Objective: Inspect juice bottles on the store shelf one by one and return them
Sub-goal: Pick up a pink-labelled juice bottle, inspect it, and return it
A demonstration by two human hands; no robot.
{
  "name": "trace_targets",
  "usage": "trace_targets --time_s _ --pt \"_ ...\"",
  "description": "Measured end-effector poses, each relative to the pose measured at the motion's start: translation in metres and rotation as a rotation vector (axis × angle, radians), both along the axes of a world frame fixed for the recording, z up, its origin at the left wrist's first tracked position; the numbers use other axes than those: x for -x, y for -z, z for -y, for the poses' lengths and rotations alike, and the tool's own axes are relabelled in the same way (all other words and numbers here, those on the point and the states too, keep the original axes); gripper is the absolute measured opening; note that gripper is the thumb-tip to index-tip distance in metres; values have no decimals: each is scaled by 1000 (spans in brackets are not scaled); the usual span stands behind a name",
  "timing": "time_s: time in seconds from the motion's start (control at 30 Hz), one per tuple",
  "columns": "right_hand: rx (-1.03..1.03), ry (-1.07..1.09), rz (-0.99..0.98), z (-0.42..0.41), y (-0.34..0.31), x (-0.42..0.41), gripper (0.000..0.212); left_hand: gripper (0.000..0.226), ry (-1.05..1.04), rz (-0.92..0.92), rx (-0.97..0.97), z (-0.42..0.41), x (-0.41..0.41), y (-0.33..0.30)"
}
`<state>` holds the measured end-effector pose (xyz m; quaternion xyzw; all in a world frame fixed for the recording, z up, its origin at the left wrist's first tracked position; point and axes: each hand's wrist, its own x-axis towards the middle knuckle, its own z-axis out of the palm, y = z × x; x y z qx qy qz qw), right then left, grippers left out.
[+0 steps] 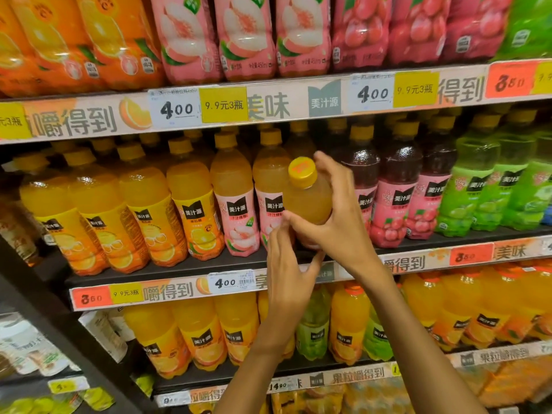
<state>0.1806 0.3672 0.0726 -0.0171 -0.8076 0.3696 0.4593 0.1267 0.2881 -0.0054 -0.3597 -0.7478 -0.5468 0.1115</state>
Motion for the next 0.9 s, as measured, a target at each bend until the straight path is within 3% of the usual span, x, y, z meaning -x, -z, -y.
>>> trace_targets --time_s 0.13,0.27,0.4,0.53,0.63,0.7,0.77,0.83,0.9 --pt "56 -117 22 5 0 -6 65 77 51 74 -35 6 -5 -4" --pt "340 -220 -127 7 -4 -20 53 78 130 93 -73 19 -11 -11" --pt "566 -334 -155 7 -12 -29 41 69 325 329 -144 35 -27 -19" --pt "672 -452 -50 3 -18 -32 54 42 525 507 -263 55 -46 -25" --pt "863 -652 19 4 -19 -31 70 45 651 609 -194 67 -52 -27" --pt "937 -764 38 8 -18 -31 69 51 716 665 -122 73 -53 -30" --pt "947 -754 17 11 -16 -32 54 60 718 674 -69 78 -53 -29" --pt "913 -623 3 14 -14 -35 34 50 657 663 -84 81 -55 -27" --pt "831 -488 13 17 -15 -38 30 42 554 651 -120 79 -58 -28"
